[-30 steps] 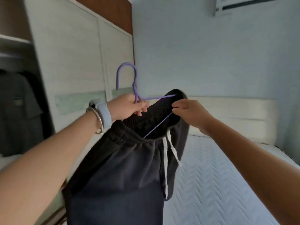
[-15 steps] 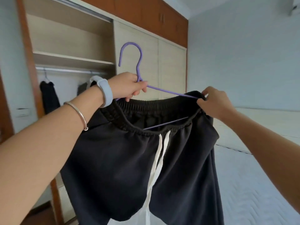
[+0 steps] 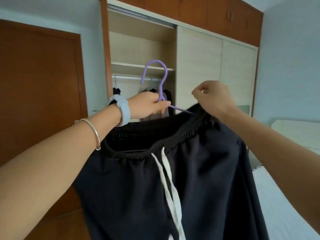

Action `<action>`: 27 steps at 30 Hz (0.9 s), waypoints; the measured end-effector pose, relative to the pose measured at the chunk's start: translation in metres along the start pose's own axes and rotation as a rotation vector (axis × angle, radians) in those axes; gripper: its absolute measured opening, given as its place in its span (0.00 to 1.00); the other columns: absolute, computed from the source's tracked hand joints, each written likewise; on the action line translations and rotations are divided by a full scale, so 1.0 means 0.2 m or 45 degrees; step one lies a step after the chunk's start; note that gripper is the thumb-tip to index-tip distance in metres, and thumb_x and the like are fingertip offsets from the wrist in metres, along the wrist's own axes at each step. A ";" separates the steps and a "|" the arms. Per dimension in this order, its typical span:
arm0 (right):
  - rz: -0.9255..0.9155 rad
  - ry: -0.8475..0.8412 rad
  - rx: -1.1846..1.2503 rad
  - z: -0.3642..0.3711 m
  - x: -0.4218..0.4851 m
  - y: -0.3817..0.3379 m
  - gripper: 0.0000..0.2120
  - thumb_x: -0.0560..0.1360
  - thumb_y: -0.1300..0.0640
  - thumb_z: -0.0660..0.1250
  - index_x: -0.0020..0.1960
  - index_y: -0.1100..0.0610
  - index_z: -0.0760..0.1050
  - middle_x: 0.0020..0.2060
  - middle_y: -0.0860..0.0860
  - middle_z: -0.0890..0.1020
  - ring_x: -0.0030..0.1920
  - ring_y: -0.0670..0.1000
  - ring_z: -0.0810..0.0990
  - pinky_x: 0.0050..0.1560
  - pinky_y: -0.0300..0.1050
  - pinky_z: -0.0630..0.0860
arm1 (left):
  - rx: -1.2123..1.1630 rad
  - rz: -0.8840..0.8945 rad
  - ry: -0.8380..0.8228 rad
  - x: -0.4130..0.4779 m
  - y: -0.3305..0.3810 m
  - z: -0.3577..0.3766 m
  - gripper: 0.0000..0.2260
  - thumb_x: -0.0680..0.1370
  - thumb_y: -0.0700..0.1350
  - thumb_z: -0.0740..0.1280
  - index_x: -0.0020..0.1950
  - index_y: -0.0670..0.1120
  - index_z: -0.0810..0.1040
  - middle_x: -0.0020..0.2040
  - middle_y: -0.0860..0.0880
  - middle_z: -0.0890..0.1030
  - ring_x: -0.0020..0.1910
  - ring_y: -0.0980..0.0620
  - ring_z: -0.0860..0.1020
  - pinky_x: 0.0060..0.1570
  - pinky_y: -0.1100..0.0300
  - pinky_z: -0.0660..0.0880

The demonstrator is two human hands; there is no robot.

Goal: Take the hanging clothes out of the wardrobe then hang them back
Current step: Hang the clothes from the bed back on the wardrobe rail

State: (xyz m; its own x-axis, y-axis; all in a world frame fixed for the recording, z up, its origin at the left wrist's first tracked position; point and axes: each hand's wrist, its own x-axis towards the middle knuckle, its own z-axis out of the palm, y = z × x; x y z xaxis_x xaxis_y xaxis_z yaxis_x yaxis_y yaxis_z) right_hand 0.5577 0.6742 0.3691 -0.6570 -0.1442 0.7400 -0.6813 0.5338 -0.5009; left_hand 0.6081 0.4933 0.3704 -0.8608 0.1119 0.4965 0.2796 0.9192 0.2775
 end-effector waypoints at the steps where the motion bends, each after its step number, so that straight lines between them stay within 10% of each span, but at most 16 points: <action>1: -0.085 -0.097 -0.042 0.08 -0.01 -0.07 0.08 0.75 0.54 0.62 0.48 0.55 0.78 0.37 0.49 0.77 0.44 0.52 0.74 0.45 0.40 0.68 | -0.045 -0.019 0.010 -0.03 -0.08 -0.04 0.16 0.79 0.52 0.57 0.35 0.47 0.73 0.26 0.52 0.66 0.17 0.62 0.66 0.21 0.74 0.63; 6: -0.455 -0.656 -0.203 0.52 -0.03 -0.42 0.11 0.75 0.45 0.62 0.48 0.52 0.76 0.38 0.48 0.79 0.39 0.45 0.78 0.43 0.41 0.70 | -0.112 -0.046 0.088 -0.16 -0.47 -0.25 0.15 0.78 0.54 0.59 0.34 0.49 0.71 0.27 0.52 0.67 0.25 0.56 0.65 0.30 0.65 0.64; 10: -0.477 -0.484 -0.049 0.82 0.06 -0.59 0.08 0.76 0.52 0.64 0.40 0.53 0.75 0.25 0.43 0.75 0.27 0.37 0.75 0.35 0.36 0.69 | -0.116 -0.041 0.192 -0.30 -0.78 -0.48 0.15 0.80 0.51 0.56 0.48 0.45 0.78 0.39 0.49 0.79 0.35 0.58 0.75 0.33 0.73 0.69; 16: -0.448 -0.369 0.073 1.11 0.20 -0.72 0.08 0.76 0.52 0.62 0.51 0.49 0.78 0.33 0.53 0.77 0.36 0.50 0.73 0.44 0.45 0.71 | 0.252 -0.163 0.176 -0.66 -1.36 -0.70 0.20 0.78 0.53 0.59 0.69 0.50 0.67 0.66 0.51 0.71 0.65 0.52 0.69 0.59 0.64 0.62; 21: -0.482 -0.450 0.173 1.37 0.28 -0.83 0.09 0.78 0.55 0.61 0.54 0.52 0.78 0.28 0.52 0.75 0.30 0.46 0.73 0.39 0.37 0.69 | 0.269 -0.347 0.340 -0.77 -1.70 -0.73 0.22 0.72 0.65 0.56 0.34 0.46 0.68 0.30 0.50 0.70 0.29 0.52 0.66 0.30 0.61 0.60; 24: -0.579 -0.459 0.097 1.59 0.33 -0.84 0.11 0.78 0.54 0.60 0.57 0.52 0.78 0.40 0.63 0.81 0.41 0.62 0.76 0.41 0.40 0.65 | 0.399 -0.367 0.454 -0.73 -1.86 -0.75 0.30 0.69 0.71 0.55 0.32 0.42 0.64 0.27 0.47 0.67 0.28 0.48 0.64 0.32 0.56 0.61; 27: -0.603 -0.482 0.106 1.78 0.41 -0.84 0.12 0.79 0.54 0.59 0.58 0.52 0.77 0.34 0.53 0.82 0.35 0.48 0.78 0.36 0.34 0.65 | 0.434 -0.357 0.537 -0.64 -2.02 -0.77 0.30 0.71 0.69 0.55 0.34 0.40 0.66 0.28 0.44 0.68 0.29 0.47 0.65 0.33 0.53 0.63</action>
State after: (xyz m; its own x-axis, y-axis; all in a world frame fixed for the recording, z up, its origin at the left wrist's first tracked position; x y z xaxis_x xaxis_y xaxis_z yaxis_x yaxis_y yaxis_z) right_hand 0.5036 0.2768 0.3534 -0.3353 -0.6440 0.6876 -0.9403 0.2744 -0.2015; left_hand 0.6715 0.0503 0.3209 -0.6199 -0.2474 0.7447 -0.1454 0.9688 0.2008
